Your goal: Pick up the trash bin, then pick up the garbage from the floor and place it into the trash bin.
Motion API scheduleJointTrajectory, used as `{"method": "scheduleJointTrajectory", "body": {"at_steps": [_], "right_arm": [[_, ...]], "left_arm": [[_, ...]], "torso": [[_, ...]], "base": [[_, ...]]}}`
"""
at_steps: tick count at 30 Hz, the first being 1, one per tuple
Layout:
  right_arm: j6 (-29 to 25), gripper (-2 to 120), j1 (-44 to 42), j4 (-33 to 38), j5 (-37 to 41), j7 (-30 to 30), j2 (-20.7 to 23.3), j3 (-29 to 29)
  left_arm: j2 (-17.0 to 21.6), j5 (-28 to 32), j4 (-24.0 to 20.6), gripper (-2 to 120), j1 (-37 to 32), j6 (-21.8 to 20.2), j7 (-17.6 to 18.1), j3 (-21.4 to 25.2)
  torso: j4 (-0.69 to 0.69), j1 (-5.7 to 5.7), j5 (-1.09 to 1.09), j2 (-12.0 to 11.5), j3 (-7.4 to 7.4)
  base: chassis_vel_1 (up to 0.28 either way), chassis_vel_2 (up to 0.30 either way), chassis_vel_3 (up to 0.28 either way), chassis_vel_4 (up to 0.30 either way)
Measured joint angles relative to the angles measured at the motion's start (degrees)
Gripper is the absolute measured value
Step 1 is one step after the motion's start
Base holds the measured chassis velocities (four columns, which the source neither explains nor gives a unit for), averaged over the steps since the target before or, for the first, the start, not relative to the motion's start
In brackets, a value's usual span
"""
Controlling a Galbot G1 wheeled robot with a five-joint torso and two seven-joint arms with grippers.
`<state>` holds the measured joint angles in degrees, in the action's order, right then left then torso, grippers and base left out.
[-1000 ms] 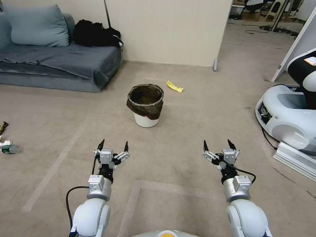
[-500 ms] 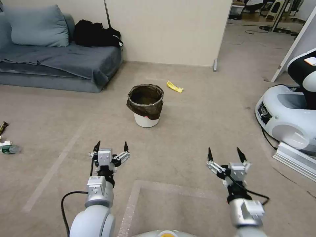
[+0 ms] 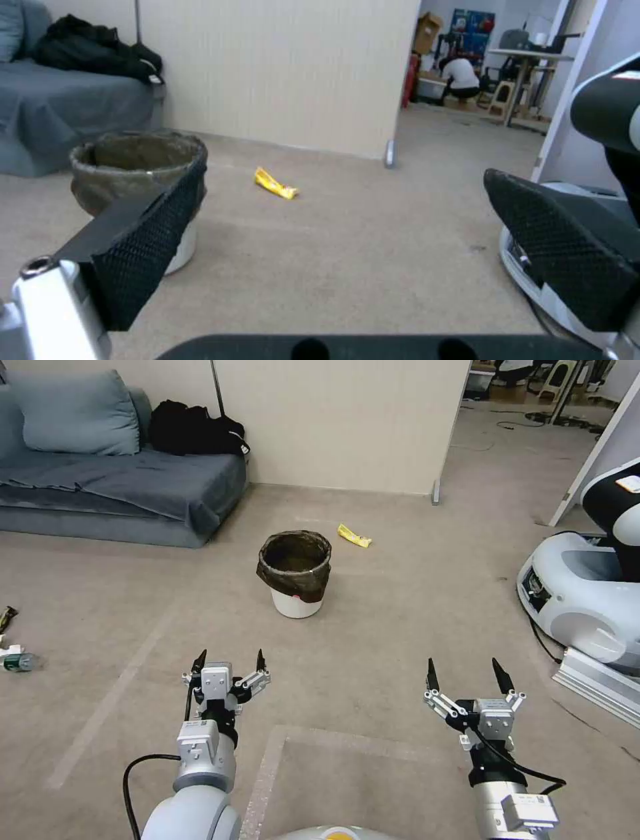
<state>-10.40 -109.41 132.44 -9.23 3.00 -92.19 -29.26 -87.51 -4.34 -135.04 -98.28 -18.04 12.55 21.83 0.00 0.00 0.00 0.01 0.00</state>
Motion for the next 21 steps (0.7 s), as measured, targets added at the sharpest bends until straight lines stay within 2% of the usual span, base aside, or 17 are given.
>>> {"method": "scheduleJointTrajectory", "body": {"at_steps": [21], "right_arm": [[0.17, 100, -0.52, 0.53, 0.21, -0.57, 0.04, -0.03]], "left_arm": [[0.62, -0.32, 0.81, 100, -0.2, 1.76, -0.24, 0.01]], "torso": [[0.0, 0.0, 0.0, 0.0, 0.0]], "base": [[-0.01, 0.008, 0.006, -0.007]]}}
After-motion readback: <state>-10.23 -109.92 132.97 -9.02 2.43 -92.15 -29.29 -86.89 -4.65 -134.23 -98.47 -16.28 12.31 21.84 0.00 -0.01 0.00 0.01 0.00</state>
